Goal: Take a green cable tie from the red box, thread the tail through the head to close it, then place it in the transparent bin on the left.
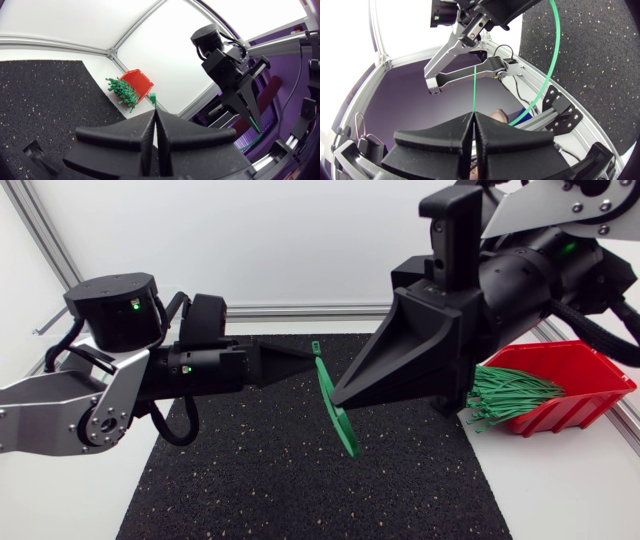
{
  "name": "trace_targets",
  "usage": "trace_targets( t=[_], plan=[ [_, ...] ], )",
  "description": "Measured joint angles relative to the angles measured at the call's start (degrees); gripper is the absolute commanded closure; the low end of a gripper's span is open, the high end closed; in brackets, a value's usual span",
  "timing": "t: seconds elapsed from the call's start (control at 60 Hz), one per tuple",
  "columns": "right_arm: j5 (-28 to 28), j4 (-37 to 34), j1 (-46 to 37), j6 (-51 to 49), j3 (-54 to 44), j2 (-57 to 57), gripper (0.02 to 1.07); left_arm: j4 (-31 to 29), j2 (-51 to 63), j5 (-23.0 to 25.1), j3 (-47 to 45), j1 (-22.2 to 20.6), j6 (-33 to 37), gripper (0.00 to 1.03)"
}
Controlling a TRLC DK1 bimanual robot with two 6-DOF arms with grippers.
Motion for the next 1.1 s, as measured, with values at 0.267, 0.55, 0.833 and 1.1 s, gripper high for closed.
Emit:
trace_targets(
  t=[0.267,0.55,0.833,1.1],
  plan=[
    [-1.2,-2.3,-0.1,3.3,3.5,4.6,1.01,4.4,-2.5,-4.2,-3.0,-2.1,0.5,1.00],
    [-1.7,-4.1,-0.7,3.3,7.9,8.3,1.01,8.0,-3.5,-6.7,-4.6,-2.3,1.1,1.00],
    [-1.8,-4.7,-1.3,3.3,8.2,9.7,1.01,9.9,-6.0,-10.9,-6.4,-3.3,1.3,1.00],
    [-1.9,-4.7,-2.3,3.3,8.1,9.7,1.01,10.3,-9.1,-13.9,-8.0,-6.3,2.2,1.00]
  ],
)
